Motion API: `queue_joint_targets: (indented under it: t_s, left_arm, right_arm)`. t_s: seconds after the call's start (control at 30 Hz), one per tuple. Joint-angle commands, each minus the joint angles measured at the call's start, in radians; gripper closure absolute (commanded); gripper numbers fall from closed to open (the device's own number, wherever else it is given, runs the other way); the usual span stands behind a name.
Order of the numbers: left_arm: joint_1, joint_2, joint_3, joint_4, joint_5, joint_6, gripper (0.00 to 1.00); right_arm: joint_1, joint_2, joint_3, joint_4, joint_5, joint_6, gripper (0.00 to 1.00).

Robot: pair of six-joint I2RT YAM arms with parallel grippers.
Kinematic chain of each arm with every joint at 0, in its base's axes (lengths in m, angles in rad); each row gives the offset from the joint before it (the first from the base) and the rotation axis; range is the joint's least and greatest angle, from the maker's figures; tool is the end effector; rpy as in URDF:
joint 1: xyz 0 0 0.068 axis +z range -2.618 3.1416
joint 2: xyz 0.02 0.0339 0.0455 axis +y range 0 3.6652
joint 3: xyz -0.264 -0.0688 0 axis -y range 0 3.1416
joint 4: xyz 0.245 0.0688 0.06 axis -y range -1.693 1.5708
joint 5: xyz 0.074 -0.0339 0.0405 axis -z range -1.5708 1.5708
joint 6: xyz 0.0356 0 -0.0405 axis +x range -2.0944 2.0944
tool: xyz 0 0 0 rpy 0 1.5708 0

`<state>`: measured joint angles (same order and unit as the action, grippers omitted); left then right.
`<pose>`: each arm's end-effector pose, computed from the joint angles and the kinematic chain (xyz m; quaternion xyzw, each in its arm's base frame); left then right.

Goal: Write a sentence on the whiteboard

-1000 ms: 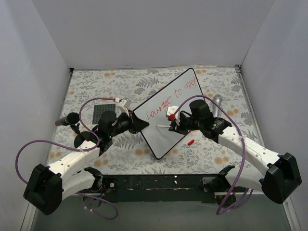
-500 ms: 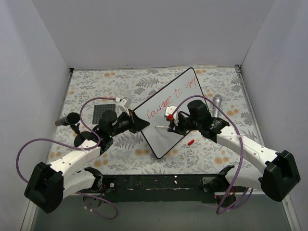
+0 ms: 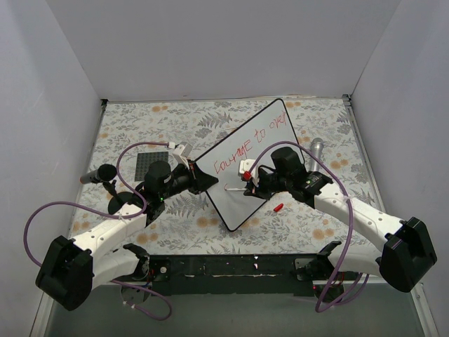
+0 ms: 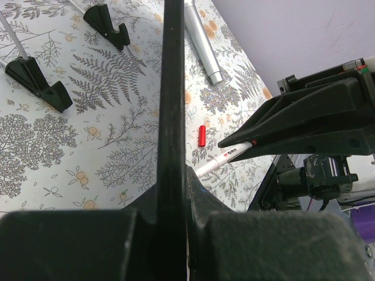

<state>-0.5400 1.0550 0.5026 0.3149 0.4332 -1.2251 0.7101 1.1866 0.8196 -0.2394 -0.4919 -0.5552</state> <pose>0.1923 -0.1327 0.2407 -0.1326 0.7676 -0.5737 0.2531 0.1846 0.1808 0.2663 -0.5992 0.6262 0.2499 0.4317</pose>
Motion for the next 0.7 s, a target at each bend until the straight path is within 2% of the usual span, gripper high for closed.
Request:
queue_joint_targets:
  t_s: [0.0,0.5,0.67]
  left_arm:
    - [-0.006,-0.020,0.039,0.061,-0.008,0.033,1.00]
    - [-0.006,-0.016,0.036,0.058,-0.007,0.038,1.00]
    - [-0.008,-0.015,0.033,0.059,-0.005,0.036,1.00]
  right_arm:
    - [0.008,-0.013,-0.016,-0.014,0.019,-0.038,0.99]
    - [-0.026,-0.042,-0.005,0.002,0.091,-0.020,0.99]
    - [-0.037,-0.044,0.027,-0.026,0.066,-0.023,0.99]
